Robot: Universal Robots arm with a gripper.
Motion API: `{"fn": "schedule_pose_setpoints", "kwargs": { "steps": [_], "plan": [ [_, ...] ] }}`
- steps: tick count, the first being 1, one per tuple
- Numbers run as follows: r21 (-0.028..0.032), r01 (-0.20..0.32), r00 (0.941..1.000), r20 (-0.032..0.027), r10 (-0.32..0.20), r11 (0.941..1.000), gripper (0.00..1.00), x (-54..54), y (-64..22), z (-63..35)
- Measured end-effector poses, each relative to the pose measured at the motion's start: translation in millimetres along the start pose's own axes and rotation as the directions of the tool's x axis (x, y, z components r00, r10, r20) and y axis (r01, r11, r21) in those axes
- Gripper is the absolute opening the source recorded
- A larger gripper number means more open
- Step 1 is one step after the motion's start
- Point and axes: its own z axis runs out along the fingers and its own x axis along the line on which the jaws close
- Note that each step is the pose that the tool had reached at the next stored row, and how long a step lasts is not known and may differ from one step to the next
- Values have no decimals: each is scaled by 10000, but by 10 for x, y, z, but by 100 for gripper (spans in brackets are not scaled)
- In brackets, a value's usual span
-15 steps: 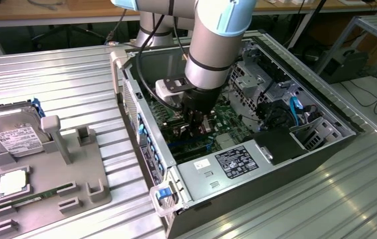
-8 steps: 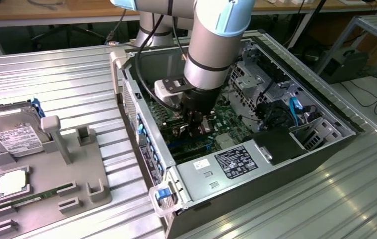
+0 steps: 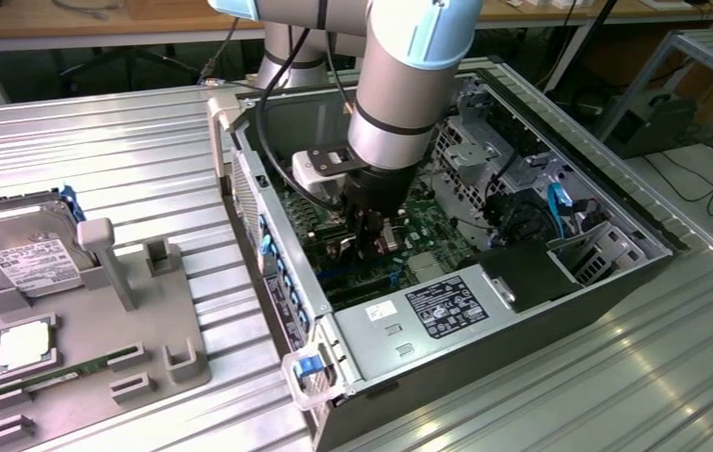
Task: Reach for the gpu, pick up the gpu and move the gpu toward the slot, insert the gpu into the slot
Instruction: 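Insert the gpu into the slot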
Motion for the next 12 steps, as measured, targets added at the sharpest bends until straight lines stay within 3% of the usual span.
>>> {"fn": "schedule_pose_setpoints", "kwargs": {
  "steps": [12],
  "plan": [
    [-4,23,10000,-5,-23,10000,28,1,3,40]
  ]
}}
